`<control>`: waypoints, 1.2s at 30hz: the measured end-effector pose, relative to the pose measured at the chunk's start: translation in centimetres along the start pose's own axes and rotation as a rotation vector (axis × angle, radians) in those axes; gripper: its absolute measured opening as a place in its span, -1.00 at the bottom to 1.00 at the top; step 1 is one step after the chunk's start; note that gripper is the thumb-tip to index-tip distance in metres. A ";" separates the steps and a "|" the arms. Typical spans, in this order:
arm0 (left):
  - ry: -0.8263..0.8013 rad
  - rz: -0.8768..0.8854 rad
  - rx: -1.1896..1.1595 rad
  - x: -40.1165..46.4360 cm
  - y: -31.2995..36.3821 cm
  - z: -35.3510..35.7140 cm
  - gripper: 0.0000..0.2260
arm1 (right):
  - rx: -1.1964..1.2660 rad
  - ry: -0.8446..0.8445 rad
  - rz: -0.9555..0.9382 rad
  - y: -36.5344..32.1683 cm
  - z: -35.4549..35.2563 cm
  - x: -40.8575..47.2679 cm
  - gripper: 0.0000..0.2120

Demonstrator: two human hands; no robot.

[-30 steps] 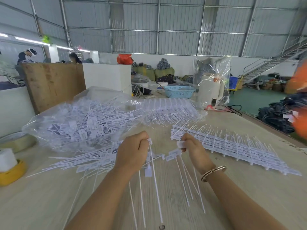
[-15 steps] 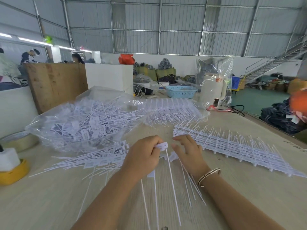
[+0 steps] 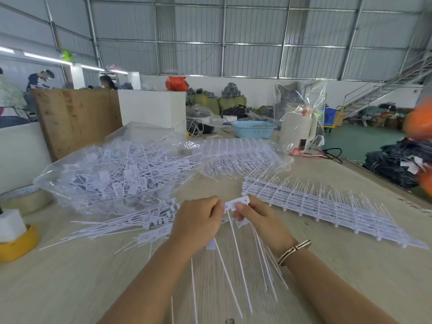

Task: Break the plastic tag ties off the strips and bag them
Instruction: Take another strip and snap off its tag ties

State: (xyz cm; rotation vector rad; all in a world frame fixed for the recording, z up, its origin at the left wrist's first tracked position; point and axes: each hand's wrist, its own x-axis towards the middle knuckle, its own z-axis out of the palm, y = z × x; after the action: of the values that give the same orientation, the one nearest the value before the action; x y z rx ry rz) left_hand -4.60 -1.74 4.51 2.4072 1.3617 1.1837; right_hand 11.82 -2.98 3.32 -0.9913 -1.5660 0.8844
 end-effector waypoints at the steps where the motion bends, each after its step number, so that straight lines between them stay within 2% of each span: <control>1: -0.012 0.004 -0.013 0.0 0.0 0.0 -0.66 | 0.014 -0.017 0.010 0.0 0.0 0.0 -0.92; 5: -0.056 -0.034 -0.109 0.1 -0.1 0.4 -0.64 | -0.014 -0.077 -0.014 0.1 -0.1 0.1 -0.91; 14: -0.047 -0.232 -0.528 0.7 0.4 0.6 -0.69 | -0.030 0.068 -0.233 0.1 0.6 0.4 -0.85; 19: 0.002 -0.227 -0.587 0.9 0.9 1.0 -0.70 | 0.110 0.113 -0.261 0.0 0.8 0.5 -0.89; 23: -0.045 -0.218 -0.706 0.8 1.0 0.9 -0.67 | 0.239 0.044 -0.202 0.0 0.7 0.7 -0.86; 26: 0.007 -0.255 -0.750 0.9 0.2 0.1 -0.67 | 0.398 0.127 -0.131 0.0 -0.8 1.3 -0.83; 28: 0.077 -0.239 -0.730 0.8 -0.5 -0.5 -0.68 | 0.443 0.174 -0.110 0.4 -2.4 1.6 -0.78; 30: 0.116 -0.163 -0.592 0.6 -0.9 -0.7 -0.64 | 0.390 0.179 -0.066 1.1 -3.3 1.9 -0.70; 31: 0.114 -0.116 -0.509 0.3 -1.0 -0.8 -0.64 | 0.336 0.178 -0.019 1.4 -3.5 2.0 -0.73; 33: 0.096 -0.044 -0.359 0.0 -1.0 -0.8 -0.68 | 0.125 0.161 0.090 2.0 -3.4 2.2 -0.80; 36: 0.088 -0.009 -0.137 0.0 -0.8 -0.8 -0.81 | -0.212 0.095 0.169 2.8 -2.9 2.0 -0.72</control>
State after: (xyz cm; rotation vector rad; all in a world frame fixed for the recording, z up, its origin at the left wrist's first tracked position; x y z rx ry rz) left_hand -5.66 -1.45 4.71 2.2783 1.2682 1.3491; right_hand 14.90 0.10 2.12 -1.3138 -1.5338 0.7844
